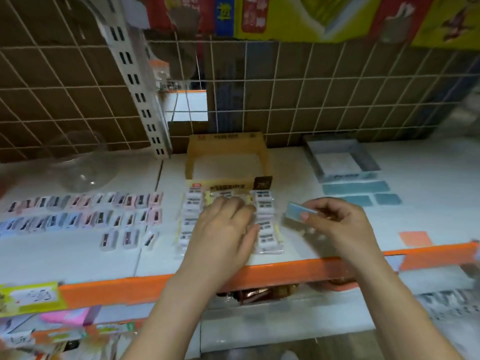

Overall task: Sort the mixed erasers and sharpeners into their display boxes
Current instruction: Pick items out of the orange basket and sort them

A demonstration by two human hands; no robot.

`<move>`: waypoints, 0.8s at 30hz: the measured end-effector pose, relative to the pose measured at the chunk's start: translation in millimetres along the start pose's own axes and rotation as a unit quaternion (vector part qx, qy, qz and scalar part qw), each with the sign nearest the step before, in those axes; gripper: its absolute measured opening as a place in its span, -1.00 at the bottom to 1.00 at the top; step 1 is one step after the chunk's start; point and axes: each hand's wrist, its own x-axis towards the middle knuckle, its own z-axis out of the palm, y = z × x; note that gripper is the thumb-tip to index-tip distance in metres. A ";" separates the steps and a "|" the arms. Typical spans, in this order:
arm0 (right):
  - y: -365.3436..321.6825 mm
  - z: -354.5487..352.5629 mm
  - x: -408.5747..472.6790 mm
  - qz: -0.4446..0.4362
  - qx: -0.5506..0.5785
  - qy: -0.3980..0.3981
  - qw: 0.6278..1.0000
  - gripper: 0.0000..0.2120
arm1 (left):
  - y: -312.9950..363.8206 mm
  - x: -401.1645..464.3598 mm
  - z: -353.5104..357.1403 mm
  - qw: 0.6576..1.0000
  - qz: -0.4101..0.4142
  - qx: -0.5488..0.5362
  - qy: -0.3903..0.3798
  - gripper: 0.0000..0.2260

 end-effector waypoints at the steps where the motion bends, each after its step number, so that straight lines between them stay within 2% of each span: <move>1: 7.4 -15.2 4.8 0.002 -0.012 0.003 1.000 -0.80 | 13.1 7.9 7.1 1.000 0.004 0.001 0.003 -0.72; 5: 32.4 -75.0 24.8 0.003 -0.055 0.012 0.998 -0.72 | 65.4 37.7 35.3 1.000 0.015 -0.004 0.013 -0.73; 9: 45.4 -114.5 44.2 -0.018 -0.115 0.010 0.993 -0.82 | 100.8 53.8 66.8 1.000 0.007 -0.001 -0.020 -0.75; 16: 60.5 -105.0 64.7 -0.058 -0.192 -0.078 0.977 -0.85 | 112.2 60.0 93.1 0.991 -0.053 0.052 -0.112 -0.69; 19: 66.8 -104.1 70.6 -0.075 -0.254 -0.080 0.961 -0.85 | 113.5 57.5 95.0 0.990 -0.062 0.054 -0.118 -0.67; 24: 71.5 -109.3 67.7 -0.151 -0.369 -0.080 0.913 -0.72 | 116.5 53.8 94.6 0.991 -0.064 0.049 -0.109 -0.67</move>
